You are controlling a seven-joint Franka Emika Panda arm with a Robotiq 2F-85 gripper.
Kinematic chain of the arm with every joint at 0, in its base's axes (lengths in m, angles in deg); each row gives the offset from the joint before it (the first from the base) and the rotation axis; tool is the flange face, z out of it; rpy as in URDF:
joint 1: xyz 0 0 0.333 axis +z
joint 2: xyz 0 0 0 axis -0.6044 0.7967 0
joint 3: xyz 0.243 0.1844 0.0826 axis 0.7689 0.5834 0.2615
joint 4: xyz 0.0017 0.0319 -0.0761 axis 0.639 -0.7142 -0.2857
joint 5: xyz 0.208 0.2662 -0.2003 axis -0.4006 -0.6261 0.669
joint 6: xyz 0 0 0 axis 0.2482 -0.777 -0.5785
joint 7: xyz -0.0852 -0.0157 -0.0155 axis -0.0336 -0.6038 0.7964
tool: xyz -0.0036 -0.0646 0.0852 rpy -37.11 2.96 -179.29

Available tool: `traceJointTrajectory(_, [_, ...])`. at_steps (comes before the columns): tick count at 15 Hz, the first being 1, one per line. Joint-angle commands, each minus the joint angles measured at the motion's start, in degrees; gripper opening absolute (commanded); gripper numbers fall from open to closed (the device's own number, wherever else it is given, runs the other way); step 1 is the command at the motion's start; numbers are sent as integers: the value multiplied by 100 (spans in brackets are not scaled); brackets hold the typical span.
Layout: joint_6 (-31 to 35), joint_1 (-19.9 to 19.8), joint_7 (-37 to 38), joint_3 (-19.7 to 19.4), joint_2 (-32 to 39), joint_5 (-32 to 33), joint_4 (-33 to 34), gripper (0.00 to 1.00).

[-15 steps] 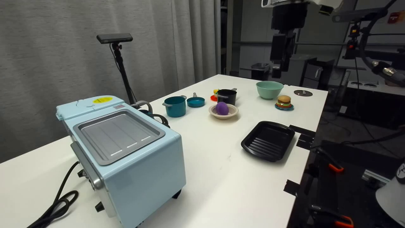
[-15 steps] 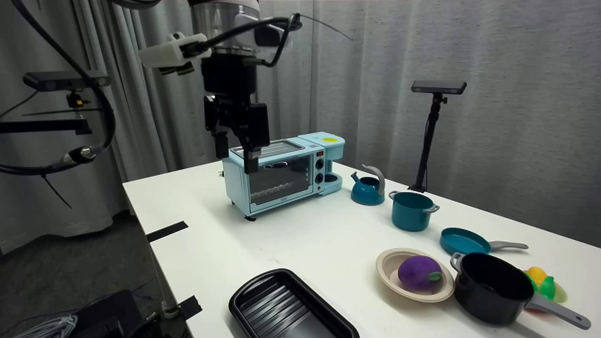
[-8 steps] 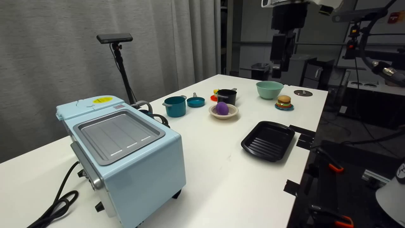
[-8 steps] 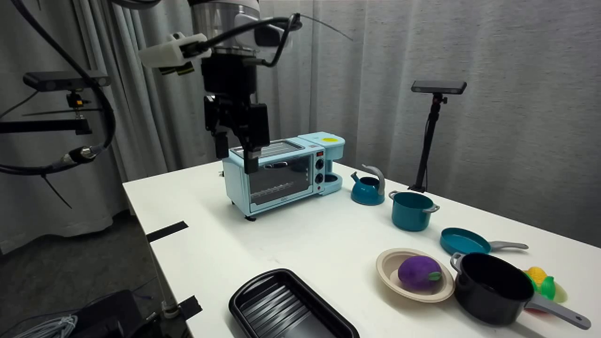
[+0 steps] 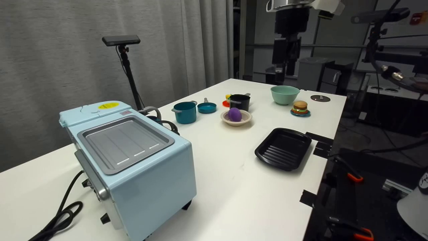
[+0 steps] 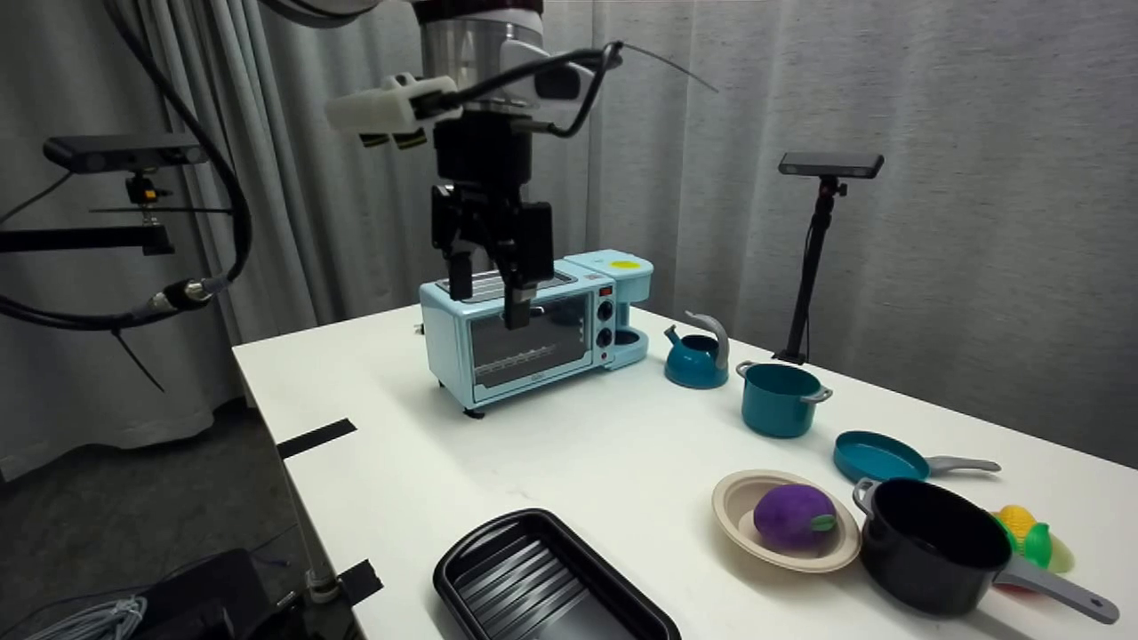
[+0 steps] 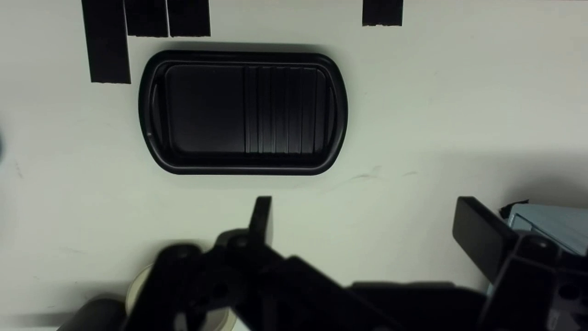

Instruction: Pick up the purple plushy and put it on the table

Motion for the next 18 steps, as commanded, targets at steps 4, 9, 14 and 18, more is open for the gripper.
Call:
traceJointTrajectory(4, [0, -200, -127, -283, 1676, 42, 1560, 100])
traceJointTrajectory(9, [180, -342, -72, -459, 2897, -5, 2650, 100])
traceJointTrajectory(14, [635, -532, -89, -564, 4017, -101, 3509, 100])
traceJointTrajectory(18, [1052, -615, -4, -557, 4726, -92, 3837, 100])
